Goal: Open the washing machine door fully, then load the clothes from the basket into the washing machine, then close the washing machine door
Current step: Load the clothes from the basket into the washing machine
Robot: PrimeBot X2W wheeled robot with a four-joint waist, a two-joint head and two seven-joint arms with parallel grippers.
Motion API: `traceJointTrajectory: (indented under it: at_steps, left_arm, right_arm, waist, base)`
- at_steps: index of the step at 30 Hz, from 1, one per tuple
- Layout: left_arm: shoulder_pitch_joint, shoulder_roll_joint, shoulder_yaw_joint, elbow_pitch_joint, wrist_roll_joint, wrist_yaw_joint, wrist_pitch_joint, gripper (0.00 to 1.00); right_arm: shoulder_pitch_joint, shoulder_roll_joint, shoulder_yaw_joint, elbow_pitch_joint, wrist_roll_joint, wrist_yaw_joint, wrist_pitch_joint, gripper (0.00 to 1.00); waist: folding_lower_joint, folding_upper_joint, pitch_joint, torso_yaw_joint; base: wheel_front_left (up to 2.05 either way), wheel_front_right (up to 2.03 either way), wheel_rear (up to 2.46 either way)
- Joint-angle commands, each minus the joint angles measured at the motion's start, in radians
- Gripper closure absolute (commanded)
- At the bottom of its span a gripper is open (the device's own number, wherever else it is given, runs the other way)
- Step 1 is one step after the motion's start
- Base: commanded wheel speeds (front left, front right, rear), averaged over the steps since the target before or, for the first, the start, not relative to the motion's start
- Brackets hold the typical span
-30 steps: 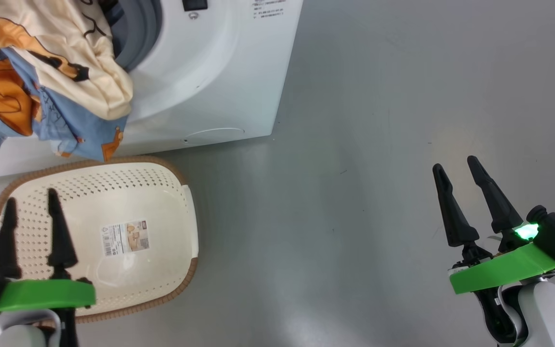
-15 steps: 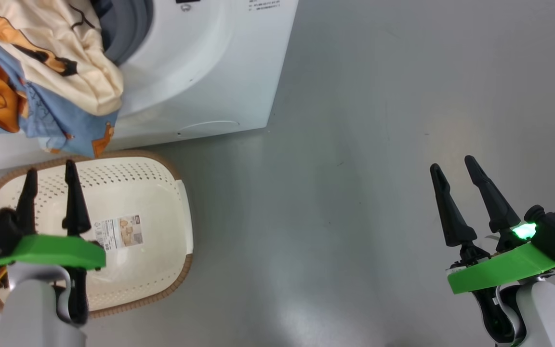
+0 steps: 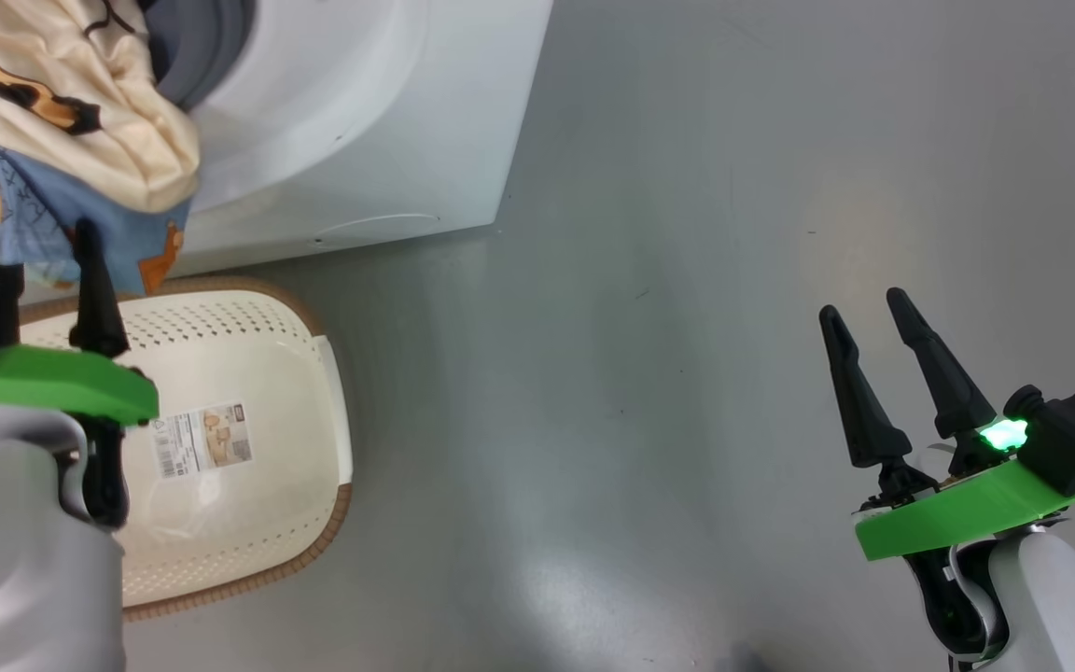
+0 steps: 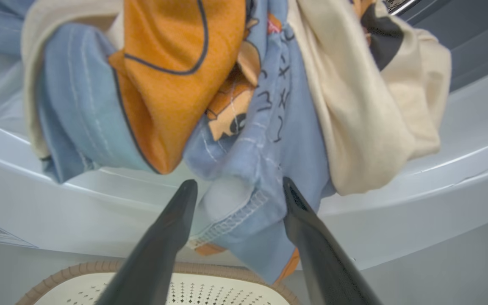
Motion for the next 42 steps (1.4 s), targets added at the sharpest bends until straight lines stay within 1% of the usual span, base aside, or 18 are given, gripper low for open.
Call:
traceJointTrajectory:
  at_steps: [1,7,8,9,10,11,12,13,18,21,24,28,32,37,42]
  left_arm:
    - [-0.02,0.043,0.011,-0.003,-0.019,-0.003,-0.005,0.0]
    - [-0.077,0.073,-0.021,0.029,-0.066,-0.003,-0.005,0.0]
    - [-0.083,0.078,-0.024,0.033,-0.071,-0.003,-0.005,0.05]
    - [-0.088,0.081,-0.029,0.035,-0.077,-0.003,-0.005,0.24]
    - [-0.093,0.084,-0.033,0.037,-0.083,-0.003,-0.005,0.59]
    - [-0.093,0.084,-0.033,0.037,-0.083,-0.003,-0.005,0.59]
    - [-0.096,0.088,-0.035,0.038,-0.09,-0.003,-0.005,0.76]
    - [-0.099,0.09,-0.038,0.039,-0.096,-0.003,-0.005,1.0]
    - [-0.103,0.099,-0.048,0.025,-0.128,-0.003,-0.005,1.0]
    - [-0.091,0.102,-0.045,-0.007,-0.14,-0.003,-0.005,1.0]
    - [-0.073,0.106,-0.009,-0.071,-0.136,-0.003,-0.005,1.0]
    - [-0.07,0.11,0.019,-0.111,-0.127,-0.003,-0.005,1.0]
    - [-0.101,0.137,0.032,-0.11,-0.121,-0.003,-0.005,1.0]
    - [-0.18,0.174,0.032,-0.094,-0.102,-0.003,-0.005,1.0]
    - [-0.256,0.202,0.013,-0.062,-0.068,-0.003,-0.005,1.0]
  right_arm:
    - [-0.001,-0.004,0.02,-0.021,-0.003,0.002,-0.005,0.0]
    - [-0.003,-0.005,0.02,-0.021,-0.002,0.002,-0.005,0.0]
    - [-0.004,-0.004,0.021,-0.021,-0.002,0.002,-0.005,0.0]
    - [-0.004,-0.004,0.021,-0.021,-0.002,0.002,-0.005,0.0]
    - [-0.004,-0.004,0.021,-0.021,-0.003,0.002,-0.005,0.0]
    - [-0.004,-0.004,0.021,-0.021,-0.003,0.002,-0.005,0.0]
    - [-0.004,-0.004,0.02,-0.021,-0.003,0.002,-0.005,0.0]
    - [-0.004,-0.004,0.019,-0.022,-0.003,0.002,-0.005,0.0]
    - [-0.003,-0.001,0.012,-0.026,-0.006,0.002,-0.005,0.0]
    - [-0.003,0.002,0.01,-0.025,-0.008,0.002,-0.005,0.0]
    - [-0.004,0.004,0.008,-0.026,-0.008,0.002,-0.005,0.0]
    - [-0.004,0.003,0.01,-0.027,-0.007,0.002,-0.005,0.0]
    - [-0.005,0.002,0.017,-0.027,-0.006,0.002,-0.005,0.0]
    - [-0.01,0.003,0.025,-0.025,-0.004,0.002,-0.005,0.0]
    - [-0.008,0.01,0.035,-0.021,-0.002,0.002,-0.005,0.0]
  waist:
    - [0.0,-0.0001,0.003,-0.005]
    - [0.0,-0.0001,0.009,-0.013]
    - [0.0,-0.0001,0.009,-0.014]
    - [0.0,-0.0001,0.009,-0.015]
    - [0.0,-0.0001,0.009,-0.015]
    - [0.0,-0.0001,0.009,-0.015]
    - [0.0,-0.0001,0.01,-0.015]
    - [0.0,-0.0001,0.01,-0.015]
    - [0.0,-0.0001,0.012,-0.009]
    - [0.0,-0.0001,0.01,-0.003]
    - [0.0,-0.0001,0.008,0.005]
    - [0.0,-0.0001,0.006,0.009]
    - [0.0,-0.0001,0.007,0.005]
    - [0.0,-0.0001,0.011,-0.008]
    - [0.0,-0.0001,0.011,-0.029]
  base:
    - [0.0,0.0,0.0]
    - [0.0,0.0,0.0]
    - [0.0,0.0,0.0]
    - [0.0,0.0,0.0]
    - [0.0,0.0,0.0]
    - [0.0,0.0,0.0]
    - [0.0,0.0,0.0]
    - [0.0,0.0,0.0]
    - [0.0,0.0,0.0]
    - [0.0,0.0,0.0]
    - [0.0,0.0,0.0]
    - [0.0,0.0,0.0]
    - [0.0,0.0,0.0]
    - [0.0,0.0,0.0]
    - [0.0,0.0,0.0]
